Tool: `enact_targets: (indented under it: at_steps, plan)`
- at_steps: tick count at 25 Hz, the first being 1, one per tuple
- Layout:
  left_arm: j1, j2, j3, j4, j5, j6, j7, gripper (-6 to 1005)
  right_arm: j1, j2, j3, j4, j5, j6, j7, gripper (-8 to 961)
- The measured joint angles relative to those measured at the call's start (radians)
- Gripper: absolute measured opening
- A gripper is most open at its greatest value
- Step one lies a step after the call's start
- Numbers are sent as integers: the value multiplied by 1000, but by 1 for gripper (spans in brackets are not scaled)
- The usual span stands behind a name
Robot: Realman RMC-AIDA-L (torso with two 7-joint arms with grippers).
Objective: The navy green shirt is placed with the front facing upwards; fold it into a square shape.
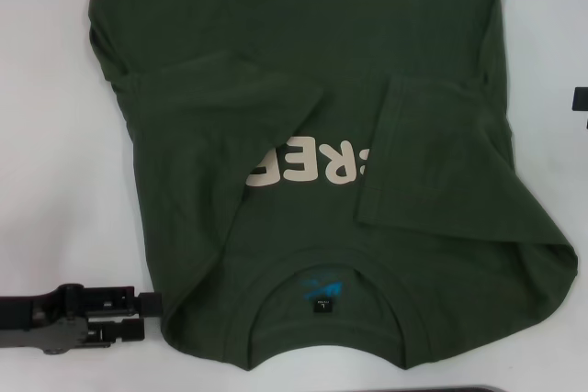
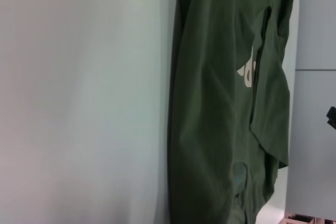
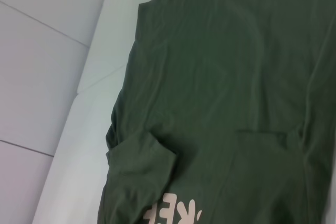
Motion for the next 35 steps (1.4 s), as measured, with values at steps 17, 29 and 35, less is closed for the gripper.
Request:
enact_targets:
  at_steps: [17,29,35]
  plan:
    - [-5,-13,25,-10,0,-44,23,688,4,1,0,1,3,0,6,879]
    - [-17,-25,45,-34,0,-64,36,689,4,1,12,1,4,-7,7,878]
    - [-36,-25,57,-41,0,-76,37,688,3,1,12,1,4,-9,7,877]
